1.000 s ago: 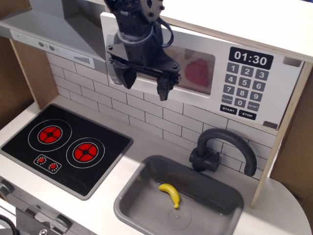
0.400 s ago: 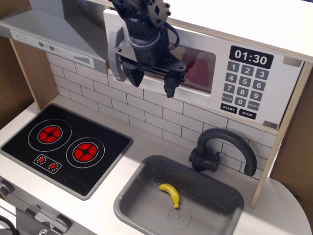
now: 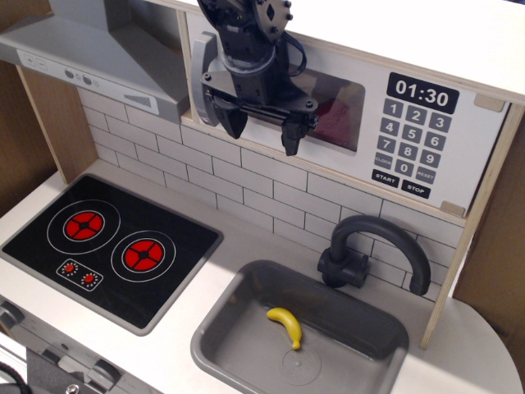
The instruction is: Close microwave
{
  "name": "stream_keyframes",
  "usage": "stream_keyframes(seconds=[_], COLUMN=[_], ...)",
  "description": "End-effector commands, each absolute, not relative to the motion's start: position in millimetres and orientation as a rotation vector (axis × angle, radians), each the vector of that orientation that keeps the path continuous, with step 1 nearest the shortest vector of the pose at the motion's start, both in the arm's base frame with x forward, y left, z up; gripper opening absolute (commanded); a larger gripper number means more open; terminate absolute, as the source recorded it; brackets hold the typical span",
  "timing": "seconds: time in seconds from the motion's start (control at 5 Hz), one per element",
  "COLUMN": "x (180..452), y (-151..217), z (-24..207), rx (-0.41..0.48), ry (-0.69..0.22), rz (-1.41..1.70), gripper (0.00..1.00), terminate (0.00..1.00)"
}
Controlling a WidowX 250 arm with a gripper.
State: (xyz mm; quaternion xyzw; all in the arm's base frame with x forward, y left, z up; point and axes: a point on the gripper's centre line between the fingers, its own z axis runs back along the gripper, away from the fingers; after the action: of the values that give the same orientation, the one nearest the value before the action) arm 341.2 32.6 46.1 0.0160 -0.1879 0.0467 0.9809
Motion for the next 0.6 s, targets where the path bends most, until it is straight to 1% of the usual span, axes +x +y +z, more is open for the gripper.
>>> stream_keyframes(seconds=[0.0, 0.2, 0.4], x=[330, 304, 304], y=[45, 48, 48], z=[69, 72, 72], rx=[0.041, 0.030, 0.030], ry=[-0.403, -0.255, -0.255], rz=[0.088, 0.137, 0.137], gripper=[1.00, 1.00, 1.00], terminate=[0.00, 0.00, 0.00])
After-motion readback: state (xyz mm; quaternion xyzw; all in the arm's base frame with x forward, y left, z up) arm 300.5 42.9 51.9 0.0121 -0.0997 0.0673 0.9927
